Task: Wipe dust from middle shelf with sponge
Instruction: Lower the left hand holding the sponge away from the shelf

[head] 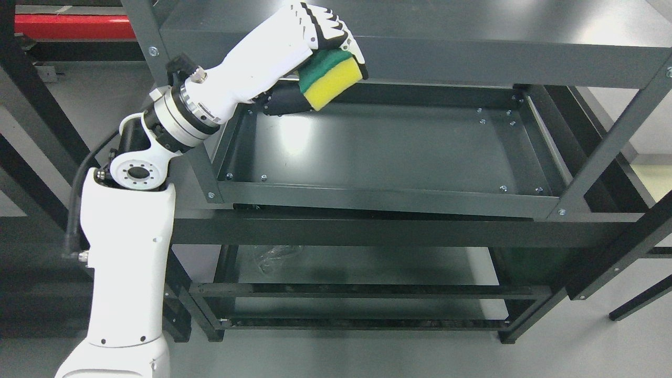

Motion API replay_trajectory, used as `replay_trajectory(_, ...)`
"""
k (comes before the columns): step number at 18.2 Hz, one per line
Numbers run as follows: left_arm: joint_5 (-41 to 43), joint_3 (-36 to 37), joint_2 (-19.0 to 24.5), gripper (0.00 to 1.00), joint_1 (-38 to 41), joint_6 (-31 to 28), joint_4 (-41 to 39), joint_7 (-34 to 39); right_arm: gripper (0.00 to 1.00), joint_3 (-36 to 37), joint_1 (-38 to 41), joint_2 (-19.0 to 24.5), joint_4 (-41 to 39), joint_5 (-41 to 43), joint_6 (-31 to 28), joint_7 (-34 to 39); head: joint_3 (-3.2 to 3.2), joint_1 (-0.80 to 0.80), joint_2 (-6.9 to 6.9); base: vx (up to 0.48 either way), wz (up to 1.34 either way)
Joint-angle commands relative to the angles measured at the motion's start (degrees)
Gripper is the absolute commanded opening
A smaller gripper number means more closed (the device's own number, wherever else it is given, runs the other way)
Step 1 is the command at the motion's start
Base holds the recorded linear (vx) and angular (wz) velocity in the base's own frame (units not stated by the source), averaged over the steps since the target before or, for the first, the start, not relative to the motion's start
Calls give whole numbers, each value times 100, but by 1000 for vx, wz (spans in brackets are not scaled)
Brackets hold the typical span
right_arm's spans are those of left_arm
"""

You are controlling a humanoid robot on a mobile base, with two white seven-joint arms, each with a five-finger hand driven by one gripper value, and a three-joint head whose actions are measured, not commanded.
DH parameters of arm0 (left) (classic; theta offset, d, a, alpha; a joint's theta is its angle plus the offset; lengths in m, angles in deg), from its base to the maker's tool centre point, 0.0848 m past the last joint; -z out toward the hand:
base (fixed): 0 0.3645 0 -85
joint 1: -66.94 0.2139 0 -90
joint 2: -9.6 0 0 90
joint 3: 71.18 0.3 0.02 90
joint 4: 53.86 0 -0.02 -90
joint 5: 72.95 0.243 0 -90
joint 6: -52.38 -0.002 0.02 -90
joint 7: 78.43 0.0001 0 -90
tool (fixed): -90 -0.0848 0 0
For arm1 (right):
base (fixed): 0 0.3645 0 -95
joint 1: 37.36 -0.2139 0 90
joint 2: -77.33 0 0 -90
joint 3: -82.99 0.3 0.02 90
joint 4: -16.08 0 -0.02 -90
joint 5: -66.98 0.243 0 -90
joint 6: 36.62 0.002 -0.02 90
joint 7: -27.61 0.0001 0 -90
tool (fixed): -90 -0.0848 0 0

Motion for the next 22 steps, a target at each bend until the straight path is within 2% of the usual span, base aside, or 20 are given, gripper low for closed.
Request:
replay_trajectory(1,-1275,2122,-181,1,439,1,178,950,100,0,-1,-100,-100,0,-4,-4,0,0,0,0,0)
replay_trajectory(3,-1257,3307,-181,1,571,1,607,1348,100,0,8,-100,-100,0,-4,-4,0,0,0,0,0)
replay_trajectory(5,-1423,4179,-181,1,1043,1,899,1524,100,0,-1,-100,-100,0,-4,-4,0,0,0,0,0)
replay_trajectory(7,-1896,4717,-181,1,1754,-56,970,1918,100,0,-1,-100,-100,0,-4,-4,0,0,-1,0,0)
replay_trajectory(8,-2064,4737,-181,1,2045,-426,970,2129,100,0,-1,-100,-100,0,-4,-4,0,0,-1,0,0)
replay_trajectory(10,-2215,4414,-181,1,2486,-1086,979,2979,100,0,-1,-100,-100,0,-4,-4,0,0,-1,0,0)
replay_trajectory(11,-2215,4064,-181,1,2644,-1263,970,3515,100,0,-1,-100,-100,0,-4,-4,0,0,-1,0,0)
replay_trajectory(12,-2215,3669,-181,0,2768,-1351,961,3737,100,0,-1,-100,-100,0,-4,-4,0,0,-1,0,0)
replay_trajectory(14,-2206,2423,-181,0,2987,-1501,891,3749,100,0,-1,-100,-100,0,-4,-4,0,0,-1,0,0)
replay_trajectory(17,-2206,1216,-181,0,3356,-2088,427,3784,100,0,-1,-100,-100,0,-4,-4,0,0,-1,0,0)
replay_trajectory(20,-2180,590,-181,0,3935,-2687,-319,3775,100,0,-1,-100,-100,0,-4,-4,0,0,-1,0,0)
replay_trajectory(22,-2058,536,-141,0,4288,-2688,-795,3775,100,0,-1,-100,-100,0,-4,-4,0,0,-1,0,0)
